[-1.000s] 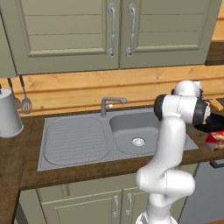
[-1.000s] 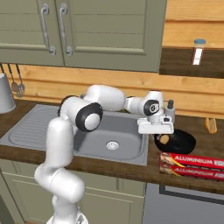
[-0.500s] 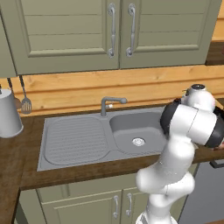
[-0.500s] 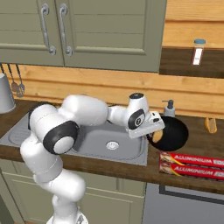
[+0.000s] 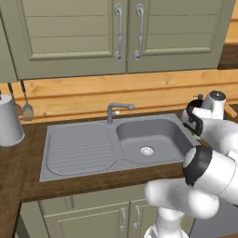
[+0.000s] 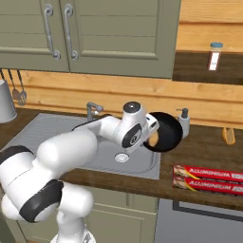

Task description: Pick the potato from the sink and place it in the bowl. Then pick the bowl and place it in the microwave. Then close the microwave door and press the start button.

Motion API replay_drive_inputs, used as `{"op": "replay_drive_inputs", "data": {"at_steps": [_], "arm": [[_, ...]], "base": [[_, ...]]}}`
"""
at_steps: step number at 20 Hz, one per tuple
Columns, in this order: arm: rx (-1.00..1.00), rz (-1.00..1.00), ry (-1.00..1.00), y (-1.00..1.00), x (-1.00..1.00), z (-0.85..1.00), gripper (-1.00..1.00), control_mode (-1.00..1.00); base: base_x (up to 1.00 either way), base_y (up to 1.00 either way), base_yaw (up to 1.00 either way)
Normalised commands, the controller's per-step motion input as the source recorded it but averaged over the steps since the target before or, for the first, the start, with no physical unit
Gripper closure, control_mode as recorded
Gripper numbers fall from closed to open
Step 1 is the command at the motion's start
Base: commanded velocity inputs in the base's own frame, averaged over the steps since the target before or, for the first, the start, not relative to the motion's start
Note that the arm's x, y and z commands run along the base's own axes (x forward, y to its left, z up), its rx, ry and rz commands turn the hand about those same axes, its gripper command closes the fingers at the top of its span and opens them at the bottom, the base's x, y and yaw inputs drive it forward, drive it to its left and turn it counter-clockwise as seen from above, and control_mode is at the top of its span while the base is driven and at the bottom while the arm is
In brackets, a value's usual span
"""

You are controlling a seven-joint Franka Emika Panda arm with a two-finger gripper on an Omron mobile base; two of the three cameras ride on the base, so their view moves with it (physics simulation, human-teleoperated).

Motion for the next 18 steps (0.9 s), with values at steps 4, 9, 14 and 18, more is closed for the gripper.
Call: {"op": "replay_drive_inputs", "data": {"at_steps": [4, 9, 14, 18], "arm": [[-0.03, 0.45, 0.03, 0.7, -0.33, 0.66, 1.0, -1.0], [-0.08, 0.17, 0.09, 0.53, -0.29, 0.59, 1.0, -1.0], [-0.06, 0.0, 0.1, 0.58, -0.25, 0.37, 1.0, -1.0], [-0.1, 0.0, 0.07, 0.5, -0.25, 0.14, 1.0, -1.0]], "base": [[0.0, 0.0, 0.0], [0.0, 0.0, 0.0], [0.0, 0.0, 0.0], [0.0, 0.0, 0.0]]}}
